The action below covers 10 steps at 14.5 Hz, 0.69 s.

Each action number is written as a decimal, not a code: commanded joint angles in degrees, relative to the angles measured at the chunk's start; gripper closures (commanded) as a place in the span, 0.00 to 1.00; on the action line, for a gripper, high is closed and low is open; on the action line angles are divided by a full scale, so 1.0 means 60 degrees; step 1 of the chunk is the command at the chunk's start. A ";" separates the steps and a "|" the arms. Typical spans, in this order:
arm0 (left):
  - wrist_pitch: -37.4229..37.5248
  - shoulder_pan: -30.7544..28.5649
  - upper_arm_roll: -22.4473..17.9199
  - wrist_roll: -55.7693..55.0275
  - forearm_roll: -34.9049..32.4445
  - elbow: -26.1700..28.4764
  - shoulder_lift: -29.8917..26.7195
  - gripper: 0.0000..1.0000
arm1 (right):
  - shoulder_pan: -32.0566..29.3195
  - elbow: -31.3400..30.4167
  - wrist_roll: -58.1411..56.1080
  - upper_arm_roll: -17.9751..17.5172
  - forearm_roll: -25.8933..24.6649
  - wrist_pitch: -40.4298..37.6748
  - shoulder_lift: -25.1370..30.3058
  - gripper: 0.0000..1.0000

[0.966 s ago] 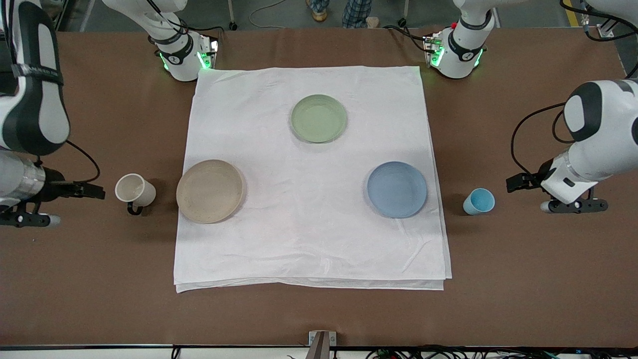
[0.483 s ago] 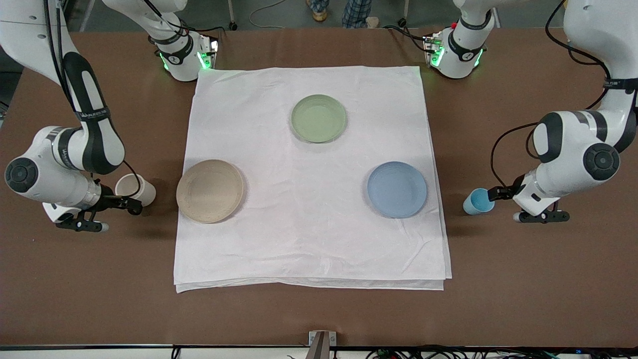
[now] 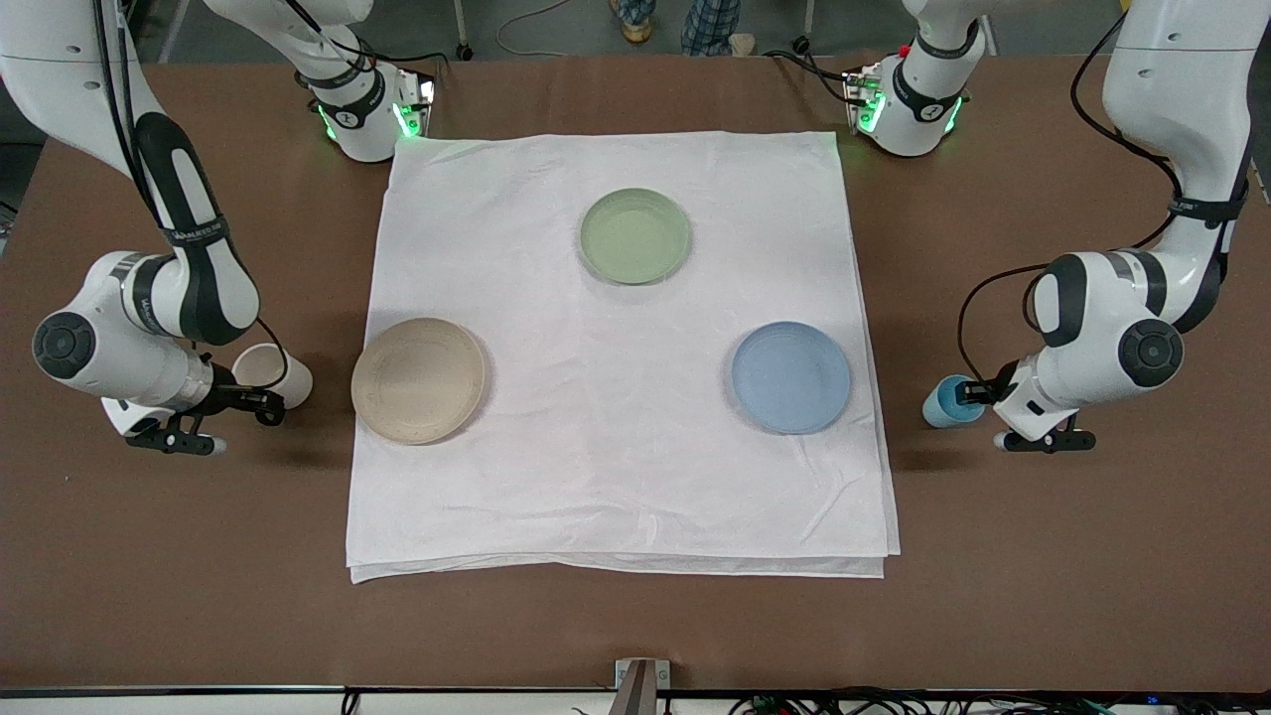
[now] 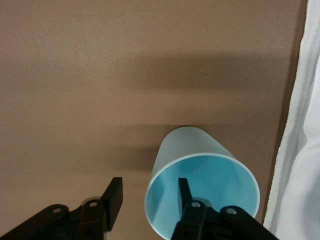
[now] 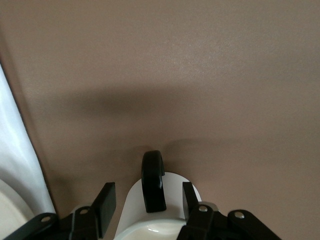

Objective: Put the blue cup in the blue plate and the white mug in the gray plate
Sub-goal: 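Grasp the mug with the right gripper while the left gripper grasps the cup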

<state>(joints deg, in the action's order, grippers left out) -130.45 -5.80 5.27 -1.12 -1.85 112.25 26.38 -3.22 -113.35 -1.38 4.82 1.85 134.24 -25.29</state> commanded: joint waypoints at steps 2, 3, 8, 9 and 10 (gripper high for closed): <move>-0.0056 0.0088 0.0103 -0.0078 -0.0131 0.0072 -0.0206 1.00 | -0.0092 -0.0137 0.0069 -0.0071 0.0117 0.0127 0.0040 0.58; 0.0017 0.0131 0.0205 -0.0136 -0.0131 0.0043 -0.0323 1.00 | -0.0092 -0.0122 0.0083 -0.0086 0.0117 0.0083 0.0055 0.84; 0.0631 0.0132 0.1799 -0.2005 -0.0116 -0.0322 -0.1071 1.00 | 0.0200 0.0622 0.0960 -0.0173 0.0307 -0.1801 0.0450 1.00; 0.0909 0.0161 0.2136 -0.2649 -0.0102 -0.0411 -0.1042 1.00 | 0.0317 0.0828 0.1325 -0.0290 0.0351 -0.2344 0.0639 1.00; 0.0911 0.0219 0.2531 -0.3308 -0.0102 -0.0455 -0.0940 1.00 | 0.0448 0.0844 0.1822 -0.0392 0.0598 -0.2625 0.0801 1.00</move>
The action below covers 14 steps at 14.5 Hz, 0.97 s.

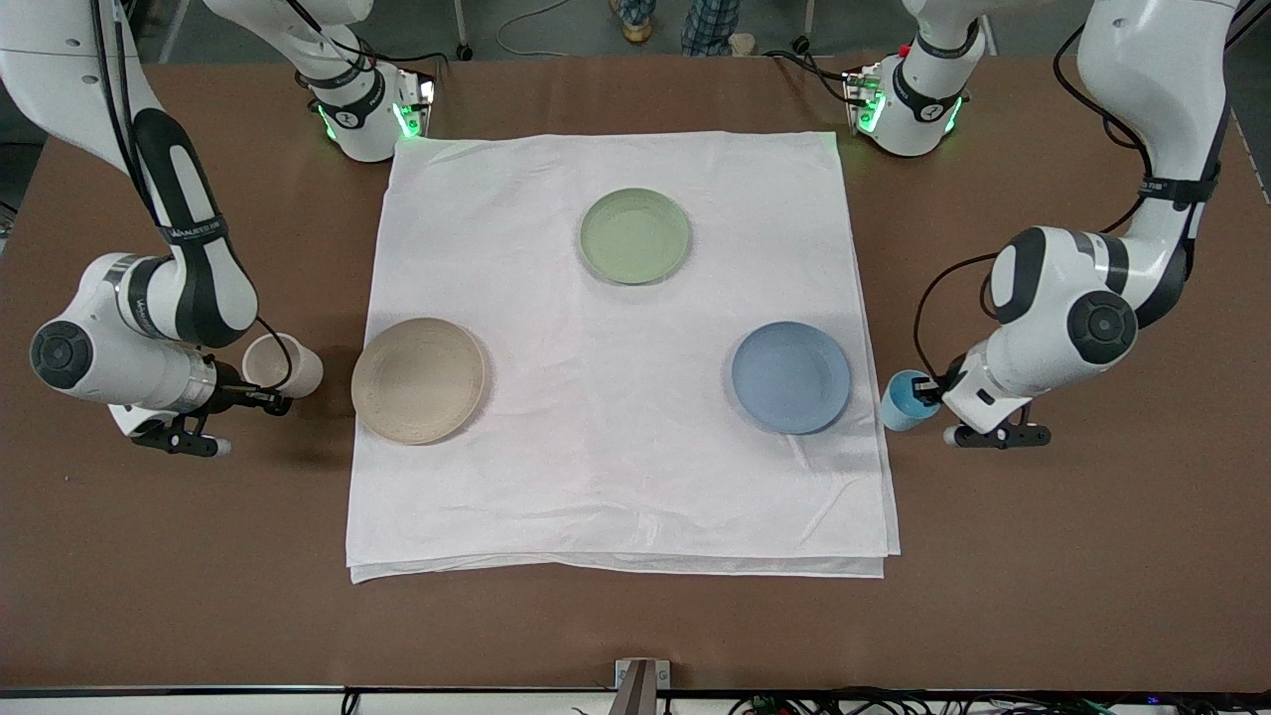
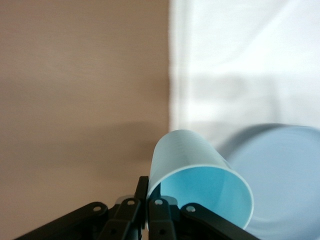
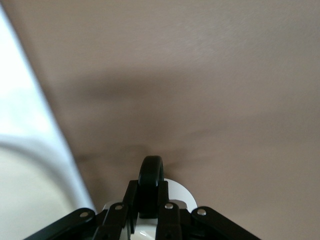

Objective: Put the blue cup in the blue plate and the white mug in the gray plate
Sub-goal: 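Lower the mug onto the beige plate while the left gripper lowers the cup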

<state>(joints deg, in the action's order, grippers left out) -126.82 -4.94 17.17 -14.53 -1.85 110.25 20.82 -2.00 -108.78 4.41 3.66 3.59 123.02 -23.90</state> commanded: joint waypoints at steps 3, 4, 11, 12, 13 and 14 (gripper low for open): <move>0.0291 0.0674 0.0771 -0.2102 -0.0160 -0.0270 0.0367 0.99 | 0.0903 -0.0472 0.2306 -0.0667 0.1025 -0.0132 0.0863 1.00; 0.0262 0.0923 0.0771 -0.2322 -0.0175 -0.0270 0.0441 0.99 | 0.1224 -0.0822 0.2848 -0.0842 0.1071 0.0467 0.0907 1.00; -0.0089 0.1189 0.0742 -0.2720 -0.0190 -0.0270 0.1173 0.74 | 0.2151 -0.1808 0.3601 -0.0888 0.0589 0.2597 0.0834 0.01; -0.0090 0.1190 0.0742 -0.2735 -0.0190 -0.0284 0.1188 0.62 | 0.2150 -0.1720 0.3615 -0.0902 0.0588 0.2510 0.0834 0.00; -0.0090 0.1146 0.0742 -0.2749 -0.0190 -0.0285 0.1130 0.44 | 0.2150 -0.1516 0.3616 -0.0902 0.0588 0.2321 0.0921 0.00; -0.0046 0.1088 0.0742 -0.2749 -0.0190 -0.0299 0.0985 0.23 | 0.2136 -0.1108 0.3630 -0.0859 0.0588 0.1478 0.1154 0.00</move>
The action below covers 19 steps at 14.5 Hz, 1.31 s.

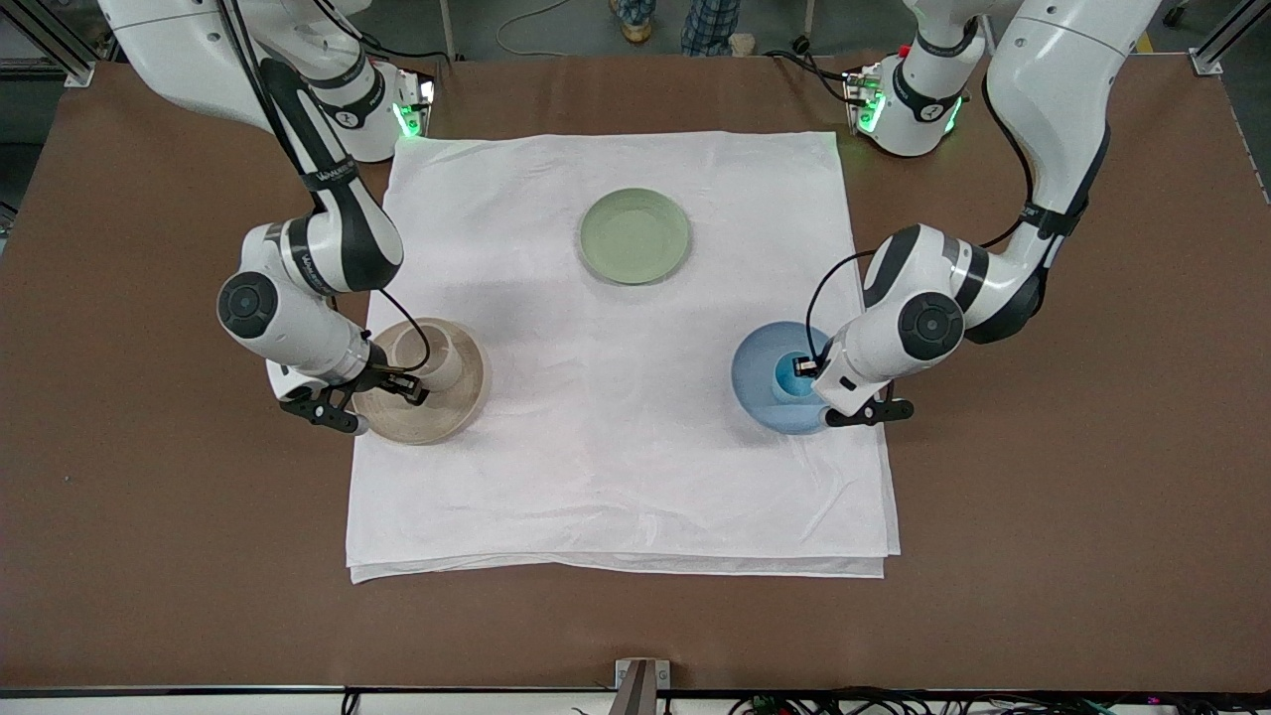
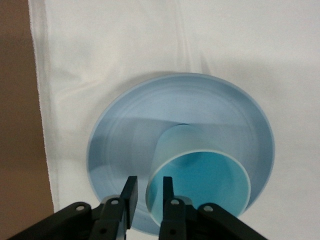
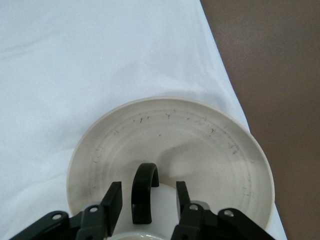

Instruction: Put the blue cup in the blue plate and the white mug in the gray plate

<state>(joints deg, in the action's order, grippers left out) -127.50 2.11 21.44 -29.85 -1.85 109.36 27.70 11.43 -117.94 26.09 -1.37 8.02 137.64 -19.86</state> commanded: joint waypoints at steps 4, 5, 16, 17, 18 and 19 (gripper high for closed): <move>0.1176 -0.0307 -0.0043 -0.0094 -0.0190 -0.1128 -0.1465 0.00 | -0.0628 0.3811 -0.1617 0.0213 -0.0967 -0.6049 0.1039 0.00; 0.1819 -0.0525 -0.0043 -0.0065 -0.0190 -0.1741 -0.1627 0.00 | -0.0921 0.4721 -0.2204 0.0198 -0.1261 -0.7225 0.1010 0.00; 0.6161 -0.2754 -0.0102 0.3843 -0.0190 -0.4444 -0.4116 0.00 | -0.2697 0.7484 -0.5155 0.0169 -0.1675 -1.0986 0.1537 0.00; 0.6350 -0.2652 -0.0363 0.3977 -0.0190 -0.4385 -0.4336 0.00 | -0.2624 0.7485 -0.5111 0.0111 -0.1602 -1.0958 0.1537 0.00; 0.6671 -0.2434 -0.0656 0.3993 -0.0190 -0.4196 -0.4585 0.00 | -0.2522 0.7470 -0.4922 0.0110 -0.1528 -1.1015 0.1537 0.00; 0.6848 -0.2083 -0.0934 0.3979 -0.0175 -0.4034 -0.4819 0.00 | -0.2506 0.7325 -0.4819 0.0110 -0.1484 -1.1060 0.1537 0.00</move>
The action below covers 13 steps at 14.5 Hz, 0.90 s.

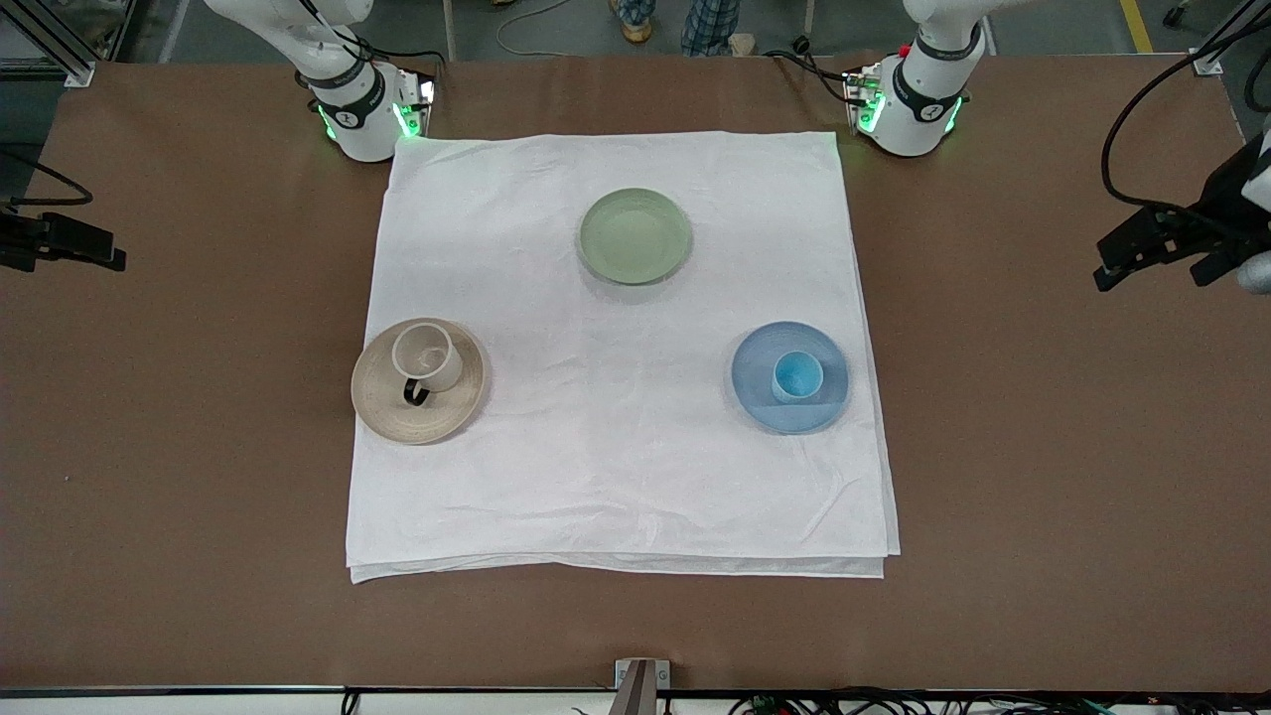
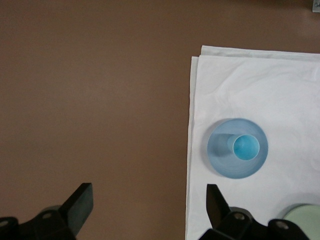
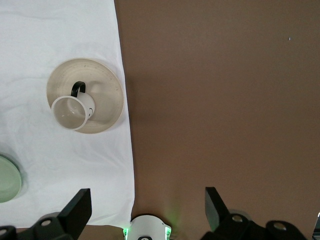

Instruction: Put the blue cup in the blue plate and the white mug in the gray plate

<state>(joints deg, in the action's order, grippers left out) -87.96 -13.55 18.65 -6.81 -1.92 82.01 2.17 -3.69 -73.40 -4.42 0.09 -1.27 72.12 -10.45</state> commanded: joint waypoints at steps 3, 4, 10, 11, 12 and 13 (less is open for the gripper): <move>0.0522 0.1685 -0.1495 0.0052 -0.0164 0.0760 -0.0917 0.00 | 0.0015 -0.0831 0.0283 -0.0118 0.0357 -0.0097 0.0523 0.00; 0.0538 0.1745 -0.1511 -0.0051 -0.0164 0.0789 -0.0961 0.00 | 0.0044 -0.1138 0.0283 -0.0118 0.0358 0.0005 0.0772 0.00; 0.0538 0.1702 -0.1438 -0.0067 -0.0047 0.0833 -0.0874 0.00 | 0.0953 -0.3616 0.0253 0.0849 0.0270 0.1267 0.2882 0.00; 0.0538 0.1688 -0.1423 0.0006 -0.0047 0.0833 -0.0888 0.00 | 0.0938 -0.3617 0.0239 0.0834 0.0241 0.1223 0.3015 0.00; 0.0538 0.1687 -0.1423 0.0021 -0.0018 0.0833 -0.0889 0.00 | 0.0880 -0.3602 0.0224 0.0805 0.0241 0.1193 0.3146 0.00; 0.0538 0.1687 -0.1423 0.0036 -0.0003 0.0819 -0.0889 0.00 | 0.0836 -0.3588 0.0224 0.0761 0.0241 0.1178 0.3206 0.00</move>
<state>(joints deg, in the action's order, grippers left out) -84.89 -3.47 10.28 -7.10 -1.92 86.38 -2.20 1.20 -91.99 -3.74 4.55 -0.17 77.91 5.74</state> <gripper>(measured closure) 0.000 0.000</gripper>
